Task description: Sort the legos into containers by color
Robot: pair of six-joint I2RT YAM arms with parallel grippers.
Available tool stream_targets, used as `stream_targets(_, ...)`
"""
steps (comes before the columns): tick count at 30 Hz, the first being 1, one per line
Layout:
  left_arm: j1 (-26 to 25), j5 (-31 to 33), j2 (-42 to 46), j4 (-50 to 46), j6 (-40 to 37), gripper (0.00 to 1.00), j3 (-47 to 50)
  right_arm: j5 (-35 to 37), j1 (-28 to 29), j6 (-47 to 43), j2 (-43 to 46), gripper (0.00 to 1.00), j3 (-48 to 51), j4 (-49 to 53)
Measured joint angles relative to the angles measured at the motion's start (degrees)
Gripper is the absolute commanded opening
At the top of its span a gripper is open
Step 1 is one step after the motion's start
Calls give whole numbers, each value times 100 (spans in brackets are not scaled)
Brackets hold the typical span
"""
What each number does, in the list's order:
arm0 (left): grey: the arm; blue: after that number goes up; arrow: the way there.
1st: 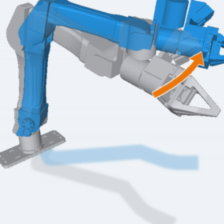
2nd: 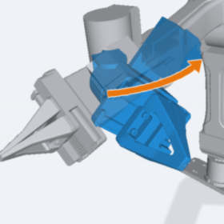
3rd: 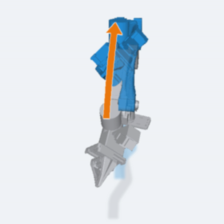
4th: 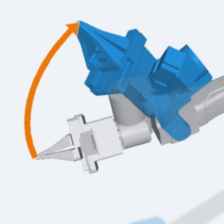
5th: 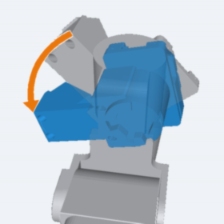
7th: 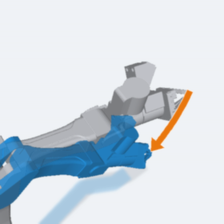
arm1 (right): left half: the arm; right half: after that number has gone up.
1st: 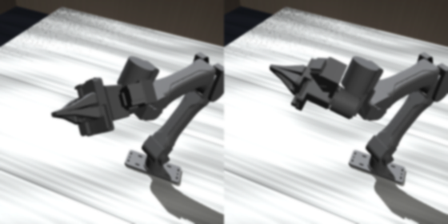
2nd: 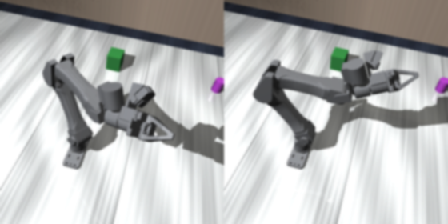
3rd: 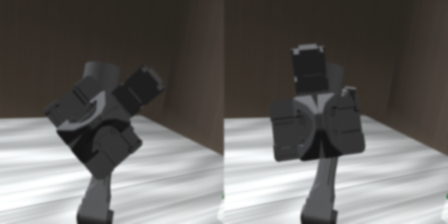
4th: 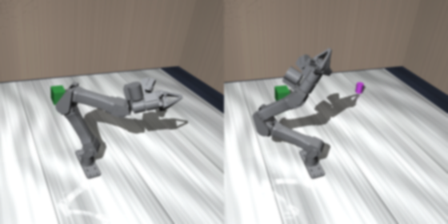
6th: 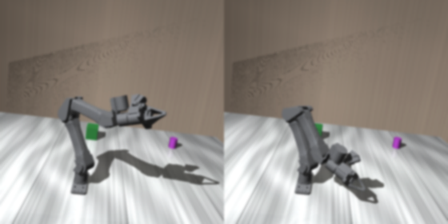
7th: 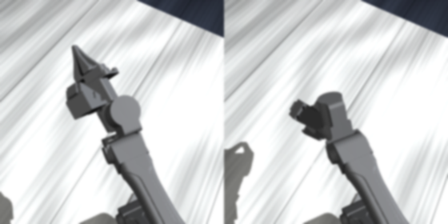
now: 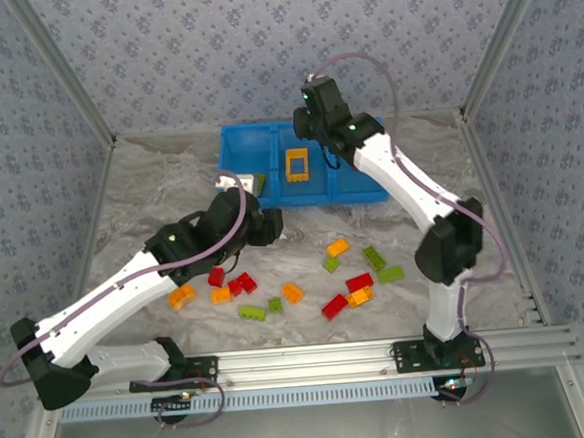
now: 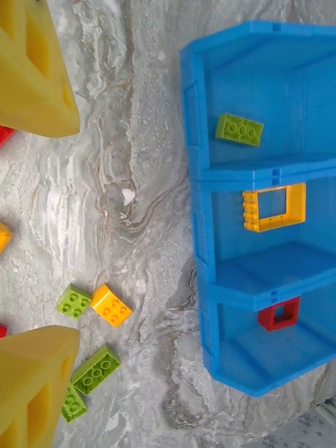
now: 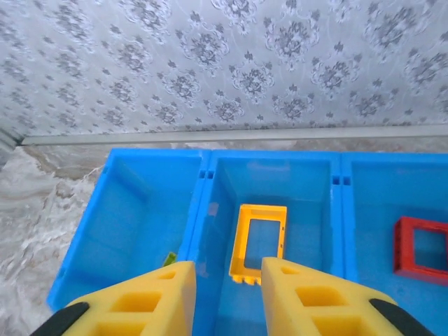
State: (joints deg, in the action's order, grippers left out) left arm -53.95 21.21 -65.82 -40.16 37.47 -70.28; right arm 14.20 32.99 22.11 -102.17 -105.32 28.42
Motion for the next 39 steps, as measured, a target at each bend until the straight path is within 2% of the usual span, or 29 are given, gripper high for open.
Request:
stream_targets(7, 304, -511, 356, -302, 107, 72, 13, 398, 396, -186, 1729, 37, 1849, -142)
stream_targets(13, 476, -774, 546, -667, 232, 72, 136, 507, 813, -214, 2761, 40, 2918, -4)
stream_targets(16, 605, -861, 599, -911, 326, 72, 146, 424, 1196, -334, 3104, 42, 3294, 2)
stream_targets(25, 1137, -1147, 667, -1451, 597, 71, 640, 192, 2938, -673, 3624, 47, 4586, -254)
stream_targets(31, 1281, -1429, 815, -1532, 1073, 65, 1342, 140, 3716, -673, 3644, 50, 5224, -841)
stream_targets(34, 1185, -1696, 831, -1410, 1471, 67, 2000, 94, 4011, -684, 3582, 55, 5455, -1029)
stream_targets(39, 590, -2020, 890, -1049, 2472, 70, 2999, 87, 4483, -761, 3547, 57, 5700, -1156)
